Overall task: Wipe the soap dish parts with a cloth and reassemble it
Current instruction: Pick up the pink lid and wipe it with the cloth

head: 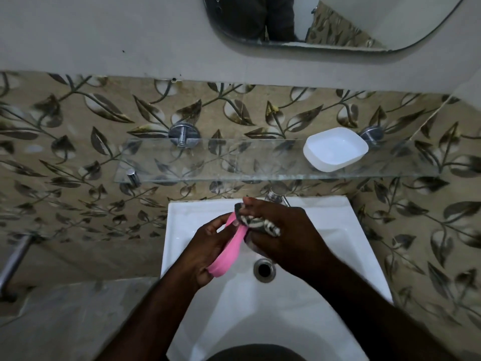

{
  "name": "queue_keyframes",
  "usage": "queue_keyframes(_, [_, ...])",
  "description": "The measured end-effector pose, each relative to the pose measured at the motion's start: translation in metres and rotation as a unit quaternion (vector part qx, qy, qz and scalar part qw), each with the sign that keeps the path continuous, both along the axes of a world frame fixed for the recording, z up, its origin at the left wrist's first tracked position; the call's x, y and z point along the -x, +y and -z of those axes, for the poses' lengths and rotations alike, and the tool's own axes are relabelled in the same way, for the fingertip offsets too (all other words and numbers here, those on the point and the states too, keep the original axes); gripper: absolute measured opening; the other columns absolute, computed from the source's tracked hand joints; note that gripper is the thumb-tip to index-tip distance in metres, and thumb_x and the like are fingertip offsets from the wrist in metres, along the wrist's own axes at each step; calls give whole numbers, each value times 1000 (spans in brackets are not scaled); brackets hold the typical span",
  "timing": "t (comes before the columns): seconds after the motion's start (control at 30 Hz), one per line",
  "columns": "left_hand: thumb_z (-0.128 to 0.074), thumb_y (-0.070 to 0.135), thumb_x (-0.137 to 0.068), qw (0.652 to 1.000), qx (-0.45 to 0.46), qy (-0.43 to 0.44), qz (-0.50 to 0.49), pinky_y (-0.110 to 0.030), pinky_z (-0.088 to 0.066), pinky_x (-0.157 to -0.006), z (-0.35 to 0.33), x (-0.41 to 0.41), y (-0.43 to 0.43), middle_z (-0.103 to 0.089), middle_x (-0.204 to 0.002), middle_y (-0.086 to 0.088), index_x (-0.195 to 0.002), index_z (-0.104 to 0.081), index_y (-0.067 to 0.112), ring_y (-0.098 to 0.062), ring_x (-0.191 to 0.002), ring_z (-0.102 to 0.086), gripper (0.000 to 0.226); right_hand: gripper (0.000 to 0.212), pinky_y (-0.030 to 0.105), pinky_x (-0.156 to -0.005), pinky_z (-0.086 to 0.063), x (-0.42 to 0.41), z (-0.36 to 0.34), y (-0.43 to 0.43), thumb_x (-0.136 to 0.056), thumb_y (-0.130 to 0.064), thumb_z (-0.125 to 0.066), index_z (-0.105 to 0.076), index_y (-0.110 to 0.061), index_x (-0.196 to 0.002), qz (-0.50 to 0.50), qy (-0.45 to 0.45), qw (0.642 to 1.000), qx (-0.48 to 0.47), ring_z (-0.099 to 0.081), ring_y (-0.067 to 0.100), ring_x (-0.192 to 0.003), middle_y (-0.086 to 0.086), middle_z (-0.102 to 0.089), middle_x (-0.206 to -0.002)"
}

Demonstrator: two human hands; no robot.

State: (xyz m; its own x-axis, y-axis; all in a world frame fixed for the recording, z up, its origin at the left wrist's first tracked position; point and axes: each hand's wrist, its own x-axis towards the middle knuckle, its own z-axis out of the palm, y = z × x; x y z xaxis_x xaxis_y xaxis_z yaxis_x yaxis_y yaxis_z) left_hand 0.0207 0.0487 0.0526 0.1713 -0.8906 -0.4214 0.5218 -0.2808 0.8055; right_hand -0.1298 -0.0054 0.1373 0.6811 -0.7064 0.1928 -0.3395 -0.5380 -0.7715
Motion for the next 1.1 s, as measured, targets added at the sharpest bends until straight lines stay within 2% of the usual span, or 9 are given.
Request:
queue_keyframes(0.1, [-61,9,-87,999,11,11,-30,-12,-41,-36,-8,-2,-4,-66,-52,1,-101,-64,11,-8,-37,-57,15,46,28,-102,-47,-1,2,12,-70,3,-75,-72,-13,-113,-44,32,996,76,-62,16,-117,4,-65,-128])
queue_keyframes(0.2, [-70,21,-64,997,16,51,-52,-20,-53,-47,-10,-4,-1,-71,-63,-7,-95,-64,9,-15,-50,-65,34,47,26,-89,-51,1,11,34,-68,-8,-74,-71,-19,-114,-109,87,980,146,-67,19,-100,0,-66,-127])
queue_keyframes(0.33, [-53,8,-91,997,-10,63,-44,-15,-46,-39,-7,5,5,-67,-54,-3,-103,-62,7,-11,-42,-61,14,51,29,-95,-51,6,13,21,-70,-2,-78,-70,-15,-119,-127,78,983,109,-66,20,-107,0,-62,-133])
queue_keyframes(0.4, [-47,8,-97,998,-14,46,-31,-10,-39,-36,-11,8,6,-62,-47,4,-109,-62,11,-5,-37,-56,19,49,32,-102,-47,8,8,9,-74,0,-77,-69,-14,-119,-77,49,993,69,-62,17,-118,-1,-59,-135])
queue_keyframes(0.5, [-54,9,-93,999,-10,30,-39,-11,-40,-36,-16,8,3,-63,-48,2,-102,-63,9,-8,-35,-55,13,49,37,-100,-49,6,8,9,-71,2,-76,-70,-14,-117,-52,28,995,81,-62,17,-118,2,-61,-134])
queue_keyframes(0.67, [-62,14,-80,996,-9,57,-65,-19,-51,-45,-18,5,1,-69,-57,-3,-91,-60,8,-12,-47,-63,13,47,31,-83,-55,6,15,29,-70,-9,-74,-70,-17,-117,-138,68,973,171,-67,20,-94,-2,-62,-134])
queue_keyframes(0.83, [-54,14,-95,998,-37,17,-50,-10,-35,-35,-16,13,5,-61,-46,2,-94,-60,11,-7,-34,-53,7,45,40,-94,-52,5,9,6,-70,4,-77,-72,-9,-113,-41,10,995,95,-65,20,-114,5,-64,-129])
queue_keyframes(1.0, [-59,14,-87,997,-21,35,-71,-22,-52,-46,-17,3,3,-71,-65,-8,-93,-62,8,-18,-53,-66,9,47,25,-78,-53,6,13,32,-68,-8,-76,-72,-17,-113,-123,60,970,201,-67,19,-85,-1,-64,-130])
queue_keyframes(1.1, [-58,14,-87,997,-19,47,-53,-19,-49,-44,-17,7,5,-69,-60,-5,-97,-60,7,-15,-50,-64,13,45,24,-77,-52,6,11,24,-71,-7,-77,-72,-16,-115,-122,54,966,220,-65,18,-88,0,-64,-131])
